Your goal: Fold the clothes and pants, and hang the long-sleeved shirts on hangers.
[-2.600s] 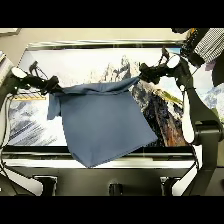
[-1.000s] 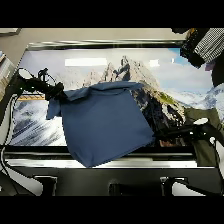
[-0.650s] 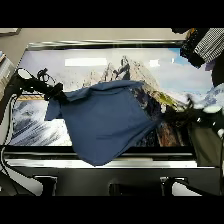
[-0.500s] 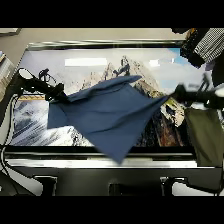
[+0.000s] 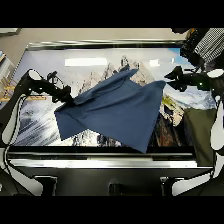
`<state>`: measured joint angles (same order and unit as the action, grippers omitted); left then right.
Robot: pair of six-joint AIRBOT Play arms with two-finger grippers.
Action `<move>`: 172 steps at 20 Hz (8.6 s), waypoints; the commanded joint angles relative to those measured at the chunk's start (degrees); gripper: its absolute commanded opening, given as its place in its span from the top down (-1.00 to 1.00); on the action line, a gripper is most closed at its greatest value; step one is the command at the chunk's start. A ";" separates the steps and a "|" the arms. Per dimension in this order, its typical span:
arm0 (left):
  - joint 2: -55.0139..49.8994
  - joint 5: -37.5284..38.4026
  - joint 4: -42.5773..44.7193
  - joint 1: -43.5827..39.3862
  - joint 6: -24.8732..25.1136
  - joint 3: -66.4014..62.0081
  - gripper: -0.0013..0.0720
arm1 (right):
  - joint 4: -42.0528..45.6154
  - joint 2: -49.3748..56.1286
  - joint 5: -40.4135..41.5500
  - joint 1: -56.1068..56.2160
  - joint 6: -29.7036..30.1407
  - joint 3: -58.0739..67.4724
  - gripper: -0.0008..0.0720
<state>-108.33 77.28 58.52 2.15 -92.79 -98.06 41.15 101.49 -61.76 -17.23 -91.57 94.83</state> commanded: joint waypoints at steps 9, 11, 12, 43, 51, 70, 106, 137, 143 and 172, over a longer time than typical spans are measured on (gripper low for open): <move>0.90 2.56 -0.02 -0.46 -0.20 -0.02 0.93 | 8.74 -25.03 -13.97 -1.79 12.63 -37.57 -0.23; 0.90 2.69 0.00 -0.46 -0.20 -0.02 0.93 | 8.63 -29.75 -10.36 0.81 14.45 -49.27 -0.23; 0.90 2.69 0.00 -0.46 -0.20 -0.02 0.93 | 8.66 -31.71 -8.70 2.16 14.93 -53.96 -0.24; 19.85 0.28 -8.17 5.29 0.07 -13.81 0.93 | 4.28 -47.50 -0.42 14.21 10.23 -15.34 0.91; 53.24 0.22 3.32 18.27 -12.66 -15.15 0.93 | 40.54 -57.83 7.15 14.21 -9.81 17.62 0.91; 13.22 -12.76 15.85 3.26 -12.63 3.39 0.93 | 29.86 -5.46 -3.72 14.27 -15.61 7.30 0.91; 39.52 -4.48 5.42 20.39 4.96 40.70 0.08 | 10.56 -31.19 -12.63 -6.49 23.50 -65.57 -0.20; 22.75 -16.44 -5.22 31.76 30.01 51.41 0.07 | 3.89 -46.03 -12.02 -6.49 21.97 -69.33 0.91; 22.58 -15.15 -5.42 28.35 29.97 51.41 0.07 | 3.87 -48.17 -11.98 -6.49 20.76 -69.31 0.91; 36.98 -13.22 -13.55 25.22 23.74 41.51 0.93 | -3.04 -48.09 -0.31 3.74 24.02 -46.01 0.91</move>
<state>-76.84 63.66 48.77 29.15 -65.73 -51.51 34.87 53.39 -69.45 -18.57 -63.75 38.20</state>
